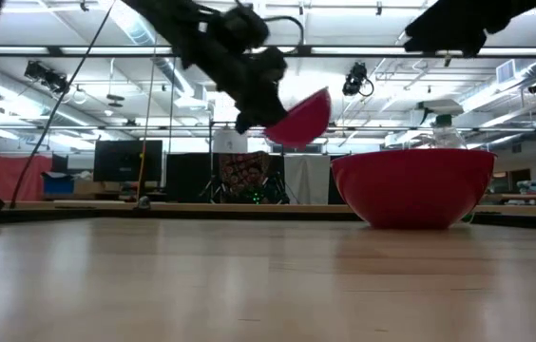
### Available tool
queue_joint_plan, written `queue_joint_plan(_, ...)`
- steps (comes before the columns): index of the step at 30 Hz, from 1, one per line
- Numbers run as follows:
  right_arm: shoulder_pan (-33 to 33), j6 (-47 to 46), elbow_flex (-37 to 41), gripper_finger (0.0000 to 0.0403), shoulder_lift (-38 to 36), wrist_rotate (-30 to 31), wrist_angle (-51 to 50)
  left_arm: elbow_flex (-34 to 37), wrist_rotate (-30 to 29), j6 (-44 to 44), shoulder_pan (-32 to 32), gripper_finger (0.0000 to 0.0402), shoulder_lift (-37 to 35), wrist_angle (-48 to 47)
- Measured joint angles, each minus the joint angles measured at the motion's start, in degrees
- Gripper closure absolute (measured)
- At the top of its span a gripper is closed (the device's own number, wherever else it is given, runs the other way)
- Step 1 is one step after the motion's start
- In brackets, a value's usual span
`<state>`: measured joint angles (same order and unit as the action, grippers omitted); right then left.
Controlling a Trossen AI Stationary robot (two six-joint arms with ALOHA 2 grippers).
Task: Nest bowls inside each other
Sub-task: Stack the pink bowl on top of the blue bowl
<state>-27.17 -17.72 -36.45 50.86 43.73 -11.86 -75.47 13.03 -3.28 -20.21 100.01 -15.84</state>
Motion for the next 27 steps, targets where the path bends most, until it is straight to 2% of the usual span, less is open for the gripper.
queue_joint_plan(6,-5.16,0.62,0.0,0.0207,-3.07,2.53,0.36,-13.15,0.16,2.48,-1.02,0.0386,8.65,-4.75)
queue_joint_plan(12,-10.18,5.92,0.0,0.0207,-6.94,3.19,3.74,-25.08,0.16,2.99,-1.93,0.0386,14.91,-6.32)
queue_joint_plan(21,-13.38,9.47,-0.02,0.0207,-8.11,6.63,5.01,-44.09,-0.04,3.09,-2.26,0.0386,28.45,-12.57)
queue_joint_plan(27,-13.85,11.86,-0.02,0.0207,-8.15,10.49,5.41,-52.04,-0.35,2.72,-2.3,0.0386,35.56,-6.34)
